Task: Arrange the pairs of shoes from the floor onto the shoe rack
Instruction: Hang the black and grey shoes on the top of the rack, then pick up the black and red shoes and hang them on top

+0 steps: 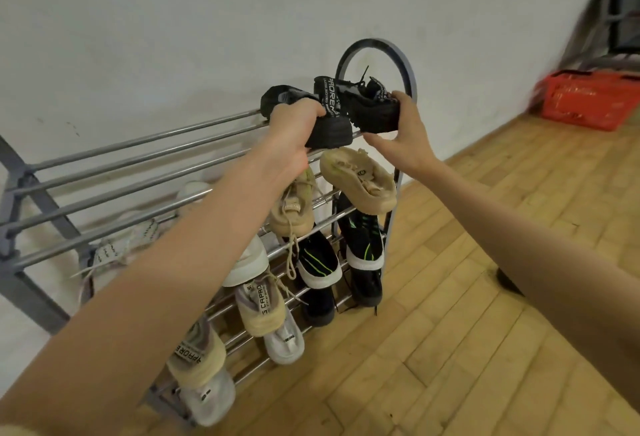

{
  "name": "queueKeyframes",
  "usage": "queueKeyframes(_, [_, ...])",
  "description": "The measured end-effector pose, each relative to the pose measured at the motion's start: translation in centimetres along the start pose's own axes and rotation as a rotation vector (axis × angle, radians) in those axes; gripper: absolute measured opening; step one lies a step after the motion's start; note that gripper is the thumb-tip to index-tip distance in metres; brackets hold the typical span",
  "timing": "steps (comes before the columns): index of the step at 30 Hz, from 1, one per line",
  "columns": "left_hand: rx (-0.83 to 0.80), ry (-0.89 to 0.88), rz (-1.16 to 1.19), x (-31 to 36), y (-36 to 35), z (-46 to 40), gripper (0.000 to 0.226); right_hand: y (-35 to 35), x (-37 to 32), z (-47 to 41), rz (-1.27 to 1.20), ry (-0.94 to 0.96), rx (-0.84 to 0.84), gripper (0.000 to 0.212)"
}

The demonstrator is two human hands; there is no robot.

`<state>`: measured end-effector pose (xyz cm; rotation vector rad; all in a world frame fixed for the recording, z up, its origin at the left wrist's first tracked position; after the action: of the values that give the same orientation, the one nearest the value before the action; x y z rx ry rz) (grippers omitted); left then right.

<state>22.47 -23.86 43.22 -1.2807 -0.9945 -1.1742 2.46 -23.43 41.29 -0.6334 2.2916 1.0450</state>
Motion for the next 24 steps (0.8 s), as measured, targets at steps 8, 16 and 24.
queueKeyframes(8, [0.112, -0.487, -0.491, -1.9, 1.0, 4.6, 0.065, 0.7, 1.8, 8.0, 0.28, 0.087, -0.015, 0.074])
queueKeyframes(16, [0.098, -0.951, -0.515, -7.0, -2.7, 10.6, 0.042, 2.9, 12.9, 16.8, 0.624, -0.127, -0.345, 0.067])
queueKeyframes(24, [-0.549, -0.714, -0.82, -20.8, -16.2, 10.3, 0.034, 7.8, 28.1, 28.5, 0.745, -0.471, -0.618, 0.077])
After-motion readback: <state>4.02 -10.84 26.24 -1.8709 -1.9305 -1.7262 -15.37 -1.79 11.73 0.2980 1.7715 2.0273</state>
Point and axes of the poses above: each hand's wrist, its own z-axis away from the middle knuckle, its own y-axis out of the back of the hand, x = y × z, the point moved 9 cm from there along -z, towards the middle knuckle, and after that the axes turned 1 degree about x, right-handed, at the moved point
